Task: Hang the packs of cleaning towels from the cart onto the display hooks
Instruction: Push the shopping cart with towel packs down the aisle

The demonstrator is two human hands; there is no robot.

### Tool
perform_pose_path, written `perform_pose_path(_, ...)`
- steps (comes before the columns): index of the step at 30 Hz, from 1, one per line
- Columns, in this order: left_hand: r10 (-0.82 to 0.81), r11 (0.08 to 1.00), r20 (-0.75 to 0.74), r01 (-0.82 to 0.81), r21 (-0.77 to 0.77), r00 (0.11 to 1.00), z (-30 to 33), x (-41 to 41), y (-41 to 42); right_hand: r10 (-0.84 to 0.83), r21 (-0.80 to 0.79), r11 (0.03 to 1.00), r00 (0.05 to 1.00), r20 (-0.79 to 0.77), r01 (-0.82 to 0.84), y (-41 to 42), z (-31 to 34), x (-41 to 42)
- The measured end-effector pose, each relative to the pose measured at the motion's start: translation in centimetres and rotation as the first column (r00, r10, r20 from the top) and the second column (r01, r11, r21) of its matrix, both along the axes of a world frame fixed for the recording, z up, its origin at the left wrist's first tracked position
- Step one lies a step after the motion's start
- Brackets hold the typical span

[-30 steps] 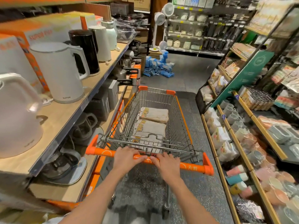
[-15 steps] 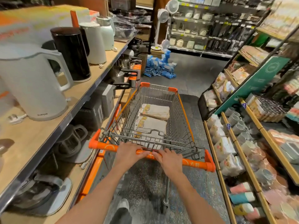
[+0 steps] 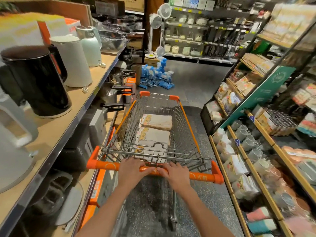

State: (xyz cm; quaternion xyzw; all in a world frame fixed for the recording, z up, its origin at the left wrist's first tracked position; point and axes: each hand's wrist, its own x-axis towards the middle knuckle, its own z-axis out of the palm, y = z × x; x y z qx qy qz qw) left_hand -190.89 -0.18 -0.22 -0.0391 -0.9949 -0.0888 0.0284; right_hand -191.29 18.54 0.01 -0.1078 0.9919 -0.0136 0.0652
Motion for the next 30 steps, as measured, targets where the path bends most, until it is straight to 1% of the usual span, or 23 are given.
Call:
perform_pose_path(4, -0.008, 1.000, -0.020, 0.008, -0.007, 1.000, -0.4, -3.8, -0.8, 0.009, 0.002, 1.000, 0.999, 0.051, -0.009, -0.6, 0.0, -3.6)
perform_pose_path(8, -0.014, 1.000, -0.010, 0.014, -0.024, 1.000, -0.5, -7.4, -1.5, 0.009, 0.008, 1.000, 0.997, 0.080, -0.009, -1.2, 0.1, -7.0)
perform_pose_path(14, -0.012, 0.997, -0.006, 0.012, -0.077, 1.000, -0.7, -12.0, -1.8, 0.011, -0.005, 1.000, 0.998, 0.062, -0.011, -1.6, -0.2, -11.7)
perform_pose_path(18, -0.003, 0.999, -0.038, 0.002, -0.034, 0.999, -0.7, -14.9, -1.7, 0.026, -0.027, 0.999, 0.999, 0.026, -0.025, -1.5, -0.4, -14.6)
perform_pose_path(21, -0.005, 0.999, -0.007, 0.005, -0.033, 1.000, -0.5, -17.0, -1.5, 0.033, -0.057, 0.998, 0.999, 0.003, -0.033, -1.3, -0.3, -16.8)
perform_pose_path(26, 0.011, 1.000, -0.005, -0.011, -0.022, 1.000, 0.0, -20.5, -1.1, 0.058, -0.143, 0.988, 0.998, 0.024, -0.054, -0.8, -0.3, -20.5)
perform_pose_path(30, 0.052, 0.998, -0.020, -0.052, 0.034, 0.998, 0.2, -22.8, -0.4, 0.128, -0.169, 0.979, 0.990, 0.059, -0.116, 0.3, -0.5, -23.3)
